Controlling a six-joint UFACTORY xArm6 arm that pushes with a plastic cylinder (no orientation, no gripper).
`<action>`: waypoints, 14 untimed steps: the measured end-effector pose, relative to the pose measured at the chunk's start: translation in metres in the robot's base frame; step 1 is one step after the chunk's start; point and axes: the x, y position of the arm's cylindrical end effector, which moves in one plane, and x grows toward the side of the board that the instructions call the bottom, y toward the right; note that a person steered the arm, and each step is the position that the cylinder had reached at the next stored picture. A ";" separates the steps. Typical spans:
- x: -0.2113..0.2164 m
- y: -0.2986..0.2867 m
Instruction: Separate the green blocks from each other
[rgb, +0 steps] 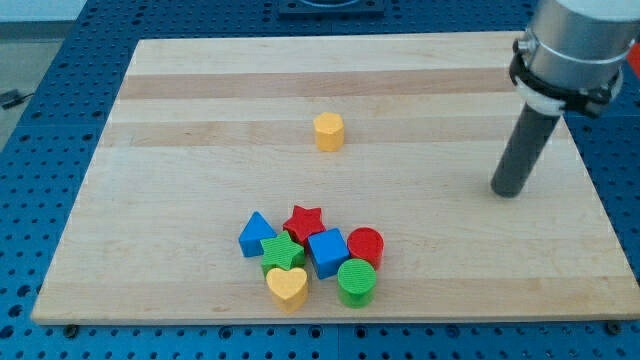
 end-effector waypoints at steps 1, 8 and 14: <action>0.040 -0.013; 0.125 -0.175; 0.072 -0.259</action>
